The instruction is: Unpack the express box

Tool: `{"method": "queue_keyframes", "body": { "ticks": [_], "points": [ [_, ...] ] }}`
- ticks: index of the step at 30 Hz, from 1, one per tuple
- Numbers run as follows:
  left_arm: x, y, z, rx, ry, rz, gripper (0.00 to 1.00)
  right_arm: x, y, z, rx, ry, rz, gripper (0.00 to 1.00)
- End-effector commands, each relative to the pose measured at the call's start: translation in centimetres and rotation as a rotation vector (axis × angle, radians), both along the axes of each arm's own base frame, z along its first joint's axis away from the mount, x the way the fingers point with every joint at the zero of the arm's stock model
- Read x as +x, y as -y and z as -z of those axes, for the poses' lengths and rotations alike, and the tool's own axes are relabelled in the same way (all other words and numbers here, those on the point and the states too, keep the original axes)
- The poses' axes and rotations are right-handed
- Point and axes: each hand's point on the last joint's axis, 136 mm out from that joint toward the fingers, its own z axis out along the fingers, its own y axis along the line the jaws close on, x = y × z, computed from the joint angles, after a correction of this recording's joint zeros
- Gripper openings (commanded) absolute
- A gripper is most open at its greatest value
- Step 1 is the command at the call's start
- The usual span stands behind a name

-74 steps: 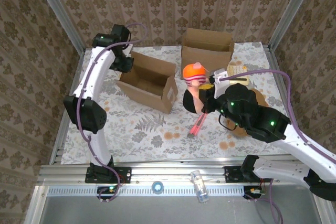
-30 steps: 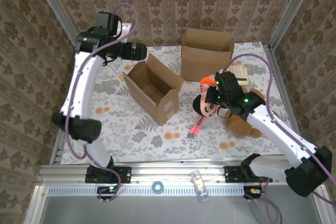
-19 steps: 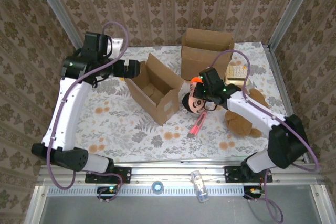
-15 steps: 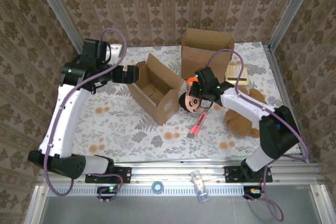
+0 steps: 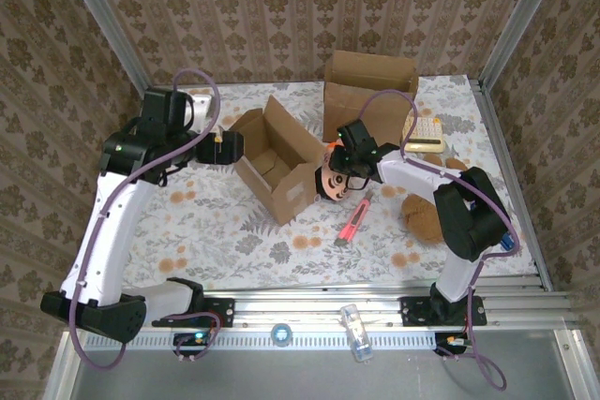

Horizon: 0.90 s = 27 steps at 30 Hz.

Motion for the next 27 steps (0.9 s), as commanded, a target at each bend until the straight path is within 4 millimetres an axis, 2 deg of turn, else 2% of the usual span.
{"method": "queue_keyframes", "body": {
  "ticks": [1,5,7,8,10,19,24,27],
  "points": [
    [0.0,-0.1,-0.2,-0.006,0.022,-0.017,1.0,0.8,-0.2,-0.9,0.018,0.022,0.012,0.34],
    [0.2,-0.1,0.5,0.003,0.022,-0.023,1.0,0.7,0.3,-1.8,0.001,0.036,0.014,0.51],
    [0.4,-0.3,0.7,0.012,0.03,-0.03,1.0,0.6,0.6,-2.3,-0.01,0.044,0.016,0.63],
    [0.6,-0.4,0.8,0.019,0.039,-0.035,1.0,0.5,0.8,-2.6,-0.017,0.049,0.017,0.72],
    [1.1,-0.8,1.1,0.041,0.056,-0.052,1.0,0.4,1.3,-3.4,-0.026,0.063,0.017,0.99],
    [3.8,-4.4,2.0,0.046,0.152,-0.204,1.0,-1.3,4.8,-8.1,-0.072,0.159,0.028,1.0],
    [5.2,-7.5,2.8,0.072,0.246,-0.35,1.0,-3.6,8.3,-11.3,-0.097,0.242,0.056,1.0],
    [5.7,-7.9,3.6,0.095,0.342,-0.342,1.0,-4.9,11.0,-12.7,-0.145,0.298,0.078,1.0]
  ]
}}
